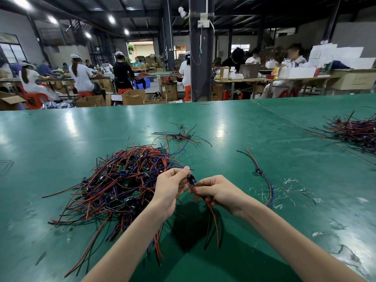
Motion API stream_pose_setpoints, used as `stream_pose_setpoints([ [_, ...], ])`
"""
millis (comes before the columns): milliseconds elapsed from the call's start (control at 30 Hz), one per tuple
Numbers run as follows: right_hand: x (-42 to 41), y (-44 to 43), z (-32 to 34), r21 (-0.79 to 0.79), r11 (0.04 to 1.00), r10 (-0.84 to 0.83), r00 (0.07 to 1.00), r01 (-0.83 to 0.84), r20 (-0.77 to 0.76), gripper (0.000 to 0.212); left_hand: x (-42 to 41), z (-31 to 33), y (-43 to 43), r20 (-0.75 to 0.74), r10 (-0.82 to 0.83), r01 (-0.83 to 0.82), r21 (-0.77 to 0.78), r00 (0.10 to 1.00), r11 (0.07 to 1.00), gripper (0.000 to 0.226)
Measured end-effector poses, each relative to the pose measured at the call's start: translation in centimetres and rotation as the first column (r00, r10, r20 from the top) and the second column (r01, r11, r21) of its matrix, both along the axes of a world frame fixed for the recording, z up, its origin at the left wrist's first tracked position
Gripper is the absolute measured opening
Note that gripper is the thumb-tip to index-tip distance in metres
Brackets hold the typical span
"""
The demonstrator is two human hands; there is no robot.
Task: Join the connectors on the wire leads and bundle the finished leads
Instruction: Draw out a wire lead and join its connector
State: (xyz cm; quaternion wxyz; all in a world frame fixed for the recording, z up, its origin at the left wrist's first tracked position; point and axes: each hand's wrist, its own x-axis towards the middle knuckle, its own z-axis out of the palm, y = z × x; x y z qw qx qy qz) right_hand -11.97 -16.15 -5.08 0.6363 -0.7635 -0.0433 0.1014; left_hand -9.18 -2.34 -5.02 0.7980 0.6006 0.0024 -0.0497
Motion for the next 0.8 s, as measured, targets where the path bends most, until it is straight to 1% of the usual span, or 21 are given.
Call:
stream_pose_setpoints([
  [133, 0.2, -0.1, 0.0, 0.057, 0.996, -0.062, 0.998, 0.062, 0.003, 0.017, 0.1, -0.1, 0.0, 0.010, -0.015, 0.015, 0.004, 1.000, 1.000, 0.017],
  [233, 0.6, -0.3, 0.0, 0.146, 0.972, -0.190, 0.981, 0.184, 0.032, 0.015, 0.1, -0.2, -0.3, 0.003, -0.044, 0.044, -0.097, 0.999, 0.994, 0.021],
  [267, 0.7, -0.5, 0.1, 0.178, 0.957, -0.239, 0.970, 0.229, 0.038, 0.015, 0.2, -0.4, -0.4, 0.004, -0.040, 0.041, -0.101, 0.999, 0.994, 0.023],
  [300, 1.0, -0.7, 0.2, 0.206, 0.940, -0.286, 0.957, 0.273, 0.038, 0.015, 0.2, -0.7, -0.6, 0.013, -0.024, 0.025, -0.066, 1.000, 0.998, 0.024],
  [333, 1.2, -1.0, 0.3, 0.224, 0.921, -0.333, 0.942, 0.317, 0.034, 0.014, 0.3, -1.1, -0.7, 0.039, -0.004, 0.004, 0.003, 0.999, 1.000, 0.023],
  [367, 1.7, -1.5, 0.5, 0.230, 0.902, -0.381, 0.924, 0.365, 0.027, 0.013, 0.3, -1.5, -0.8, 0.089, 0.006, -0.016, 0.103, 0.996, 0.995, 0.020],
  [400, 2.4, -1.9, 0.7, 0.229, 0.881, -0.429, 0.903, 0.415, 0.016, 0.013, 0.3, -2.0, -0.8, 0.172, -0.003, -0.038, 0.237, 0.985, 0.971, 0.017],
  [433, 3.4, -2.4, 1.0, 0.221, 0.858, -0.476, 0.879, 0.463, 0.008, 0.012, 0.3, -2.5, -0.8, 0.279, -0.037, -0.079, 0.394, 0.960, 0.916, 0.014],
  [467, 4.7, -2.7, 1.6, 0.206, 0.837, -0.519, 0.855, 0.506, 0.009, 0.011, 0.2, -3.0, -0.8, 0.382, -0.097, -0.138, 0.542, 0.919, 0.829, 0.014],
  [500, 6.4, -2.9, 2.2, 0.183, 0.819, -0.556, 0.831, 0.544, 0.022, 0.008, 0.1, -3.6, -0.9, 0.460, -0.182, -0.192, 0.652, 0.869, 0.734, 0.019],
  [533, 8.4, -3.0, 3.0, 0.156, 0.804, -0.587, 0.809, 0.574, 0.045, 0.006, -0.1, -4.0, -1.0, 0.498, -0.278, -0.222, 0.728, 0.821, 0.649, 0.027],
  [567, 10.5, -3.0, 3.9, 0.130, 0.792, -0.608, 0.791, 0.596, 0.075, 0.010, -0.3, -4.4, -1.2, 0.498, -0.367, -0.230, 0.785, 0.785, 0.575, 0.034],
  [600, 12.7, -2.8, 5.0, 0.102, 0.797, -0.604, 0.790, 0.595, 0.110, 0.015, -0.5, -4.6, -1.3, 0.488, -0.429, -0.239, 0.823, 0.760, 0.515, 0.038],
  [633, 14.5, -2.6, 6.1, 0.077, 0.825, -0.565, 0.813, 0.560, 0.140, 0.022, -0.6, -4.8, -1.3, 0.483, -0.462, -0.252, 0.843, 0.744, 0.474, 0.041],
  [667, 16.2, -2.3, 7.2, 0.061, 0.864, -0.504, 0.851, 0.500, 0.148, 0.030, -0.7, -4.9, -1.2, 0.487, -0.478, -0.269, 0.849, 0.731, 0.454, 0.042],
  [733, 18.7, -1.7, 8.7, -0.004, 0.929, -0.369, 0.926, 0.371, 0.075, 0.051, -0.8, -4.9, -0.9, 0.512, -0.486, -0.291, 0.839, 0.708, 0.460, 0.042],
  [767, 19.5, -1.4, 9.0, -0.064, 0.947, -0.313, 0.949, 0.314, 0.021, 0.059, -0.9, -4.9, -0.8, 0.526, -0.487, -0.296, 0.830, 0.698, 0.473, 0.041],
  [800, 20.0, -0.8, 9.0, -0.128, 0.956, -0.268, 0.963, 0.265, -0.005, 0.063, -1.0, -4.8, -0.8, 0.532, -0.490, -0.296, 0.826, 0.690, 0.479, 0.041],
])
